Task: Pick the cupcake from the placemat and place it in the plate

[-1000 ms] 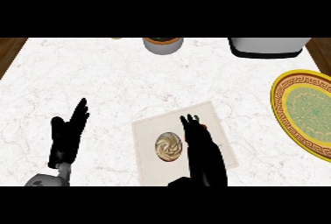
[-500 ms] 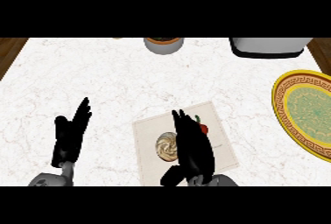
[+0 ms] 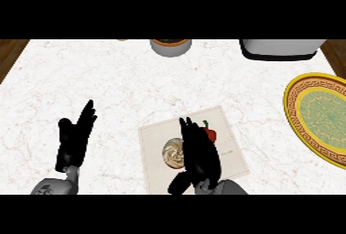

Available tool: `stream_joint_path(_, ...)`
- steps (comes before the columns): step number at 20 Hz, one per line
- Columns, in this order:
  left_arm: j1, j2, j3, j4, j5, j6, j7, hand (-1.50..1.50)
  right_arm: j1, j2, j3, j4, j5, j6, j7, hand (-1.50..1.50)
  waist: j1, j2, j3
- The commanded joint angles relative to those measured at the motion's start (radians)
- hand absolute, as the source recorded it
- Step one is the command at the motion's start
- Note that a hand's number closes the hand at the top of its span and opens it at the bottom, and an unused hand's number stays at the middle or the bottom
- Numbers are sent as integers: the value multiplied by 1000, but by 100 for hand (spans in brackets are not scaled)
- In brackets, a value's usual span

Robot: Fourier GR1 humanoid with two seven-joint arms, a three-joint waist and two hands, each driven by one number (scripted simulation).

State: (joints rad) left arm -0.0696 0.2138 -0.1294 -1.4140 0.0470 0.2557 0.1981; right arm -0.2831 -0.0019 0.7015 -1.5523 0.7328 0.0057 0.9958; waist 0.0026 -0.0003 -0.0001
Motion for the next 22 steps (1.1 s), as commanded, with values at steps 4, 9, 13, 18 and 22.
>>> stream_joint_path(4, 43, -51, -14, -65, -69, 11, 29, 0, -52, 2, -37, 69, -40, -13, -19, -150, 2, 0, 0)
stream_joint_path(9, 52, -34, 35, -52, -59, -36, 17, 0, -108, 2, 17, 164, -84, -102, 2, -150, 4, 1, 0)
stream_joint_path(13, 56, -39, 48, -95, -71, -56, 42, 0, -8, 2, -39, 95, -30, -19, -57, 150, 0, 0, 0)
stream_joint_path(18, 63, -36, 77, -41, -49, -91, -11, 0, -147, 2, 35, 239, -22, -129, -89, 150, 5, 1, 0)
stream_joint_path(22, 28, -26, 104, -43, -39, -117, 33, 0, -59, 2, 45, 199, 76, -131, -98, 150, 0, 0, 0)
